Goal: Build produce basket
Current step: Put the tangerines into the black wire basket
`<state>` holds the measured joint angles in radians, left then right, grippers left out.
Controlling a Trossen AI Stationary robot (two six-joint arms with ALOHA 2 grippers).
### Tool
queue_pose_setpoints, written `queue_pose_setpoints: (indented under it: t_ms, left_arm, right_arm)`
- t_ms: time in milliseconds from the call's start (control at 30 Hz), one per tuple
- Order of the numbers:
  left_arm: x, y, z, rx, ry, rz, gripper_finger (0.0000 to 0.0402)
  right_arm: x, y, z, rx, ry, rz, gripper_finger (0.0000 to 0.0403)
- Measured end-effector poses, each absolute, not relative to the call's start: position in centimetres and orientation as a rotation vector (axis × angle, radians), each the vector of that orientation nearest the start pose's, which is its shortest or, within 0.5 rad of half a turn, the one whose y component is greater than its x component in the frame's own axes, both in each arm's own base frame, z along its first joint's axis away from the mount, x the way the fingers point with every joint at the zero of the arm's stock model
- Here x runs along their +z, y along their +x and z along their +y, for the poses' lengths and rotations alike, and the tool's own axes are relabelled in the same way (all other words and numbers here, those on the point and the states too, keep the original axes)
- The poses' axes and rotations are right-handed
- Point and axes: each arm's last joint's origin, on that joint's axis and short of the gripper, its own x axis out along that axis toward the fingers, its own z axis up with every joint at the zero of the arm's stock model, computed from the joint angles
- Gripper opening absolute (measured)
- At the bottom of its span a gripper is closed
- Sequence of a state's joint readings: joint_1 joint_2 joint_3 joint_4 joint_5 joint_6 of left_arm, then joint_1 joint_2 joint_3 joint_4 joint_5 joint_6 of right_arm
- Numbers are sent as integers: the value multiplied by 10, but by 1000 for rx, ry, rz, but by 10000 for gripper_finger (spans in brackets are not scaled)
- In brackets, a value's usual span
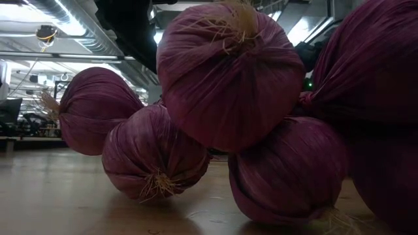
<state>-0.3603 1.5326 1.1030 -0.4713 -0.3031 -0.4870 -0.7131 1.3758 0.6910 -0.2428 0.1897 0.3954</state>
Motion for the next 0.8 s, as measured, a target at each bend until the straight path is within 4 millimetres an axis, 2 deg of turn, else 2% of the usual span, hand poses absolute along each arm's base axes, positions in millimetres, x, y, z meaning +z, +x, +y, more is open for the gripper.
queue_pose_setpoints:
  t_ms: [333, 533, 800]
  left_arm:
    - [245, 300, -104, 153, -163, 838, 110]
    - [245, 300, -104, 153, -163, 838, 110]
    - [245, 299, -104, 153, -162, 839, 110]
  right_arm:
    - [171, 184, -176, -1080, 681, 754, 302]
    - [150, 190, -182, -1082, 681, 814, 314]
    - [126, 201, -194, -1102, 639, 801, 313]
